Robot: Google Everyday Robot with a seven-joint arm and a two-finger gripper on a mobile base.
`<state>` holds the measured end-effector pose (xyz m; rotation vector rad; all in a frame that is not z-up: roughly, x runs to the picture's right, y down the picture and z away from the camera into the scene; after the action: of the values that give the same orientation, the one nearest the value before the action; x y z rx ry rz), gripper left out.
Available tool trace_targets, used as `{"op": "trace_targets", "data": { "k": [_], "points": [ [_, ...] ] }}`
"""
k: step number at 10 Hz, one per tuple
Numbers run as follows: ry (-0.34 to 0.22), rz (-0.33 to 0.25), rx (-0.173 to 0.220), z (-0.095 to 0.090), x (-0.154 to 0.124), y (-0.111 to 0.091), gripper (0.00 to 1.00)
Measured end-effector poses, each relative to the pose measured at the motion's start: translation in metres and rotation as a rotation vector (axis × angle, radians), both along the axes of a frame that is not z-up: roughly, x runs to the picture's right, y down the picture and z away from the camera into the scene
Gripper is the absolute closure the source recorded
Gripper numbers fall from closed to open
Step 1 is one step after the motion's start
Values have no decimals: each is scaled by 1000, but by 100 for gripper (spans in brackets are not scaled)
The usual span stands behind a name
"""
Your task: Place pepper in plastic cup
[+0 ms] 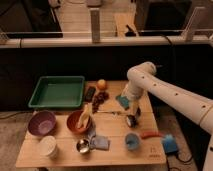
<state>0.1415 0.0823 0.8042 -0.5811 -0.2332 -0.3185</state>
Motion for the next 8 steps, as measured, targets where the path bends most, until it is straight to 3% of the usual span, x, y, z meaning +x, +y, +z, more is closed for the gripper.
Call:
{"op": "trace_targets", "data": {
  "k": [5,8],
  "points": [
    [26,20,-46,-43,57,46,20],
    [70,67,-40,-46,71,64,20]
  ]
}}
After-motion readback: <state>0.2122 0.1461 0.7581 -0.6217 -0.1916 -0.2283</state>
